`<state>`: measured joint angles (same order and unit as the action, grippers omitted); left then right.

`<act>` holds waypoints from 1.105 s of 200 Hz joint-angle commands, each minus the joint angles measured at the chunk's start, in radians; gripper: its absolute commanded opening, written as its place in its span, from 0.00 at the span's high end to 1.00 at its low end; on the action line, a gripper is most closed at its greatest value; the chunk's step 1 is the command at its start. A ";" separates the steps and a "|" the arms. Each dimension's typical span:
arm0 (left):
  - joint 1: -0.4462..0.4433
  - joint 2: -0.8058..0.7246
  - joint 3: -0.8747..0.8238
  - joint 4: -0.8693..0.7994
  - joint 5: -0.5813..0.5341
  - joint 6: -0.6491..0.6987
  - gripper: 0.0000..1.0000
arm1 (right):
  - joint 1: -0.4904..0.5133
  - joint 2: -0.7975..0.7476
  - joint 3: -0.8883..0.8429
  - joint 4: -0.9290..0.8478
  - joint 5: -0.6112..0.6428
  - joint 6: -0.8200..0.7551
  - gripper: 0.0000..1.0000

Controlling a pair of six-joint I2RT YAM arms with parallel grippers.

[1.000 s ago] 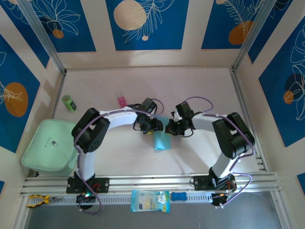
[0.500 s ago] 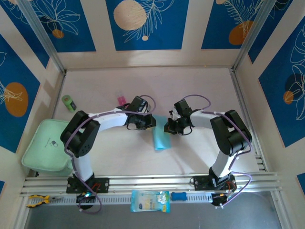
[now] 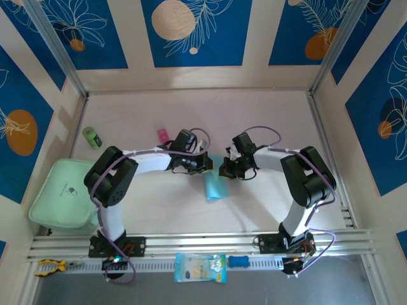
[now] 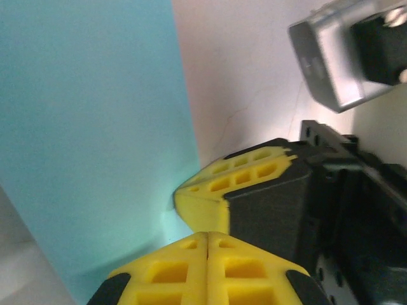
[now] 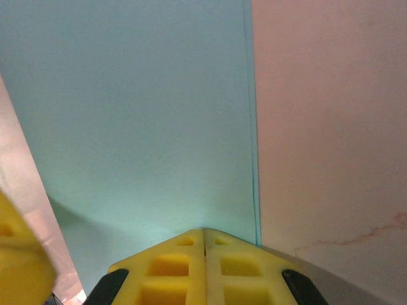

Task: Fold a paper plane with a square sheet of paper (pick it up from the middle)
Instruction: First fold the square sheet of paper in half at the center of the table.

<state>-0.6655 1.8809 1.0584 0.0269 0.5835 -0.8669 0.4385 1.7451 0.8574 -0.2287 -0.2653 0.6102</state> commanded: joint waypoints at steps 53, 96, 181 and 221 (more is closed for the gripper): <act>0.026 0.087 -0.089 -0.038 -0.009 0.093 0.99 | -0.003 0.046 -0.049 -0.069 0.079 0.009 1.00; 0.031 0.065 -0.107 -0.067 -0.033 0.131 0.96 | 0.002 0.042 -0.058 -0.055 0.080 0.026 1.00; 0.013 -0.033 -0.116 0.088 0.094 -0.019 0.95 | 0.006 0.032 -0.068 -0.059 0.089 0.031 1.00; 0.003 0.001 -0.153 0.043 0.065 0.016 0.95 | 0.009 0.021 -0.090 -0.047 0.098 0.039 1.00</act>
<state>-0.6548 1.8618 0.9398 0.0891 0.6434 -0.8627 0.4397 1.7363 0.8295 -0.1841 -0.2695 0.6373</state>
